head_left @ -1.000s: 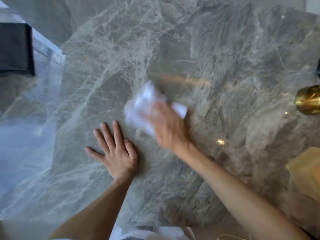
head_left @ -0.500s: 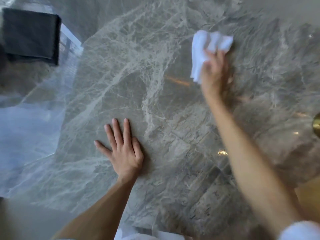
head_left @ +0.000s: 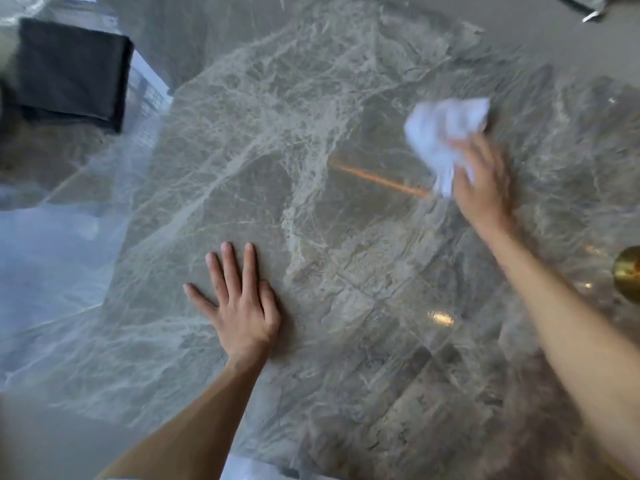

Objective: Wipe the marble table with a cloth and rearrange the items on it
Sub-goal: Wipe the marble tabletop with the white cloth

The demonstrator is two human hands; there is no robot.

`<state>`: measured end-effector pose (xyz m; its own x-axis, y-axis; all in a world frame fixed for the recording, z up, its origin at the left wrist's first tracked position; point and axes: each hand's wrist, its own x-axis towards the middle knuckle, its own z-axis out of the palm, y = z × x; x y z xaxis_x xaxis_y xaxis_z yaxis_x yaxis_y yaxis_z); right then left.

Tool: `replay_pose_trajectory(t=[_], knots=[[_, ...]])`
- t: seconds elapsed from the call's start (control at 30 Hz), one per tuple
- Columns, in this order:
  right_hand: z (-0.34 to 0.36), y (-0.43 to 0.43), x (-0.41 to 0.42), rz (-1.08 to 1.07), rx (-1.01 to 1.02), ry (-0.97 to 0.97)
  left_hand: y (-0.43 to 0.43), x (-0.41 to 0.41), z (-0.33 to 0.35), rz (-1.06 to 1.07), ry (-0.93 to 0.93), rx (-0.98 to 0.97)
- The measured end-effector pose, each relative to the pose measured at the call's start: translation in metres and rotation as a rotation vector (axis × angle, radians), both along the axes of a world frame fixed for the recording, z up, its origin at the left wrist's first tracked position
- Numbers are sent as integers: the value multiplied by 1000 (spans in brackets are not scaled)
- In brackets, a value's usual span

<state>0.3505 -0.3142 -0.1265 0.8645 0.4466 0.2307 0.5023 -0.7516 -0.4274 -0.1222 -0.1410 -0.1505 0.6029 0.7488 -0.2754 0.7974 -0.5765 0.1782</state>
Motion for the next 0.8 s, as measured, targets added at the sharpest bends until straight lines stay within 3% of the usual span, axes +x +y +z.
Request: replay_pose_trajectory(t=[0.03,0.07,0.1,0.13,0.17,0.27,0.33,0.4,0.5,0.57,0.6,0.63,0.67,0.8], knots=[[-6,10,-113,-164,-46,27,0,-1,0,2,5,-4],[-21,34,-152,-87,14,185,0,-1,1,7,9,-7],[-22,38,-203,-95,-59,218,0,-1,1,11,8,-3],[-21,26,-241,4,22,250,1,0,2,15,7,-4],[-19,15,-279,200,38,273,1,0,2,18,3,-14],[-3,-88,-402,1146,-198,310,0,-1,2,20,-4,-17],[-9,-153,-361,1387,-273,191,-2,-1,3,10,-1,-9],[-7,-170,-280,1169,-284,108,0,1,4,22,10,-6],[-7,-136,-181,364,-266,73,0,2,4,23,24,-19],[-9,-76,-158,-278,-147,85,1,1,1,30,11,-14],[-8,-44,-166,-466,-101,142,0,0,0,31,6,-9],[-10,-18,-189,-524,-71,166,-1,0,1,29,6,-2],[-14,-4,-227,-418,-60,157,-1,2,2,23,7,-1],[10,-76,-451,628,-231,278,0,3,9,26,-3,-51]])
